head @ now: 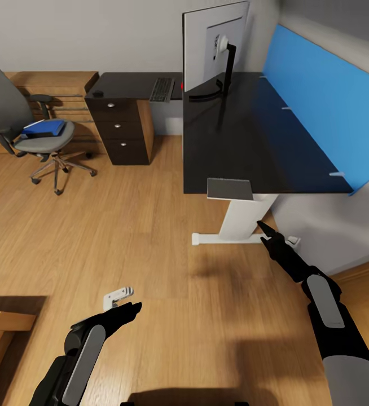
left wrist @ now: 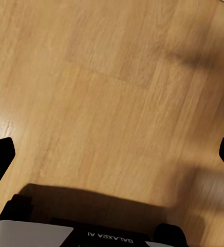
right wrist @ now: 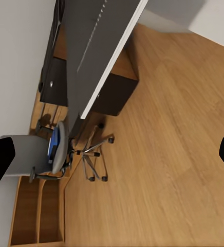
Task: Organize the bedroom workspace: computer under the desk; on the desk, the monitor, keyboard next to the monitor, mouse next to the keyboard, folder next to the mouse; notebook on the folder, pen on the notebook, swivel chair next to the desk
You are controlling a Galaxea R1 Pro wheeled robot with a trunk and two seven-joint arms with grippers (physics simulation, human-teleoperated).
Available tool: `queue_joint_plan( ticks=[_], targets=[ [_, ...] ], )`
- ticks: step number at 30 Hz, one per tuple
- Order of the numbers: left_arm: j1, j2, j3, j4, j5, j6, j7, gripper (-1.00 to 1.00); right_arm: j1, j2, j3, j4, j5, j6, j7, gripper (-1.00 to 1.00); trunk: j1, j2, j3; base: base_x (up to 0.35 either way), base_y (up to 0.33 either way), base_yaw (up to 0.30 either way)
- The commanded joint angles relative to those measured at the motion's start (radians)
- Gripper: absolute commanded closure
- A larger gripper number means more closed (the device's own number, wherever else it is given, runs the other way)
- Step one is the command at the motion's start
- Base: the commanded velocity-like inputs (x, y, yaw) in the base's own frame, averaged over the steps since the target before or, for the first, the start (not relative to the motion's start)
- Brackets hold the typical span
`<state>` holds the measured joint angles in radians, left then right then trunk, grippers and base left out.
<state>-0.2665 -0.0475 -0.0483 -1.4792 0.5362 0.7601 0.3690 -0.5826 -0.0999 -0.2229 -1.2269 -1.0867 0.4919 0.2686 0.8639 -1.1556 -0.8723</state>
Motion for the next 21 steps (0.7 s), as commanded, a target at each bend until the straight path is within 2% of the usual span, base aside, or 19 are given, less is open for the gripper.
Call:
queue_joint_plan(
  ticks=[1,21],
  targets=[
    [0.0,0.0,-0.001,-0.001,0.011,0.002,0.01,-1.0,0.0,0.0,-0.002,0.0,-0.004,0.007,0.001,-1.0,0.0,0.0,0.001,0.0,0.0,0.0],
    [0.0,-0.003,-0.002,-0.001,0.009,0.002,0.013,-1.0,0.0,0.0,0.014,-0.005,0.009,0.005,0.0,-1.0,0.0,0.0,0.033,0.0,0.0,0.0]
  ],
)
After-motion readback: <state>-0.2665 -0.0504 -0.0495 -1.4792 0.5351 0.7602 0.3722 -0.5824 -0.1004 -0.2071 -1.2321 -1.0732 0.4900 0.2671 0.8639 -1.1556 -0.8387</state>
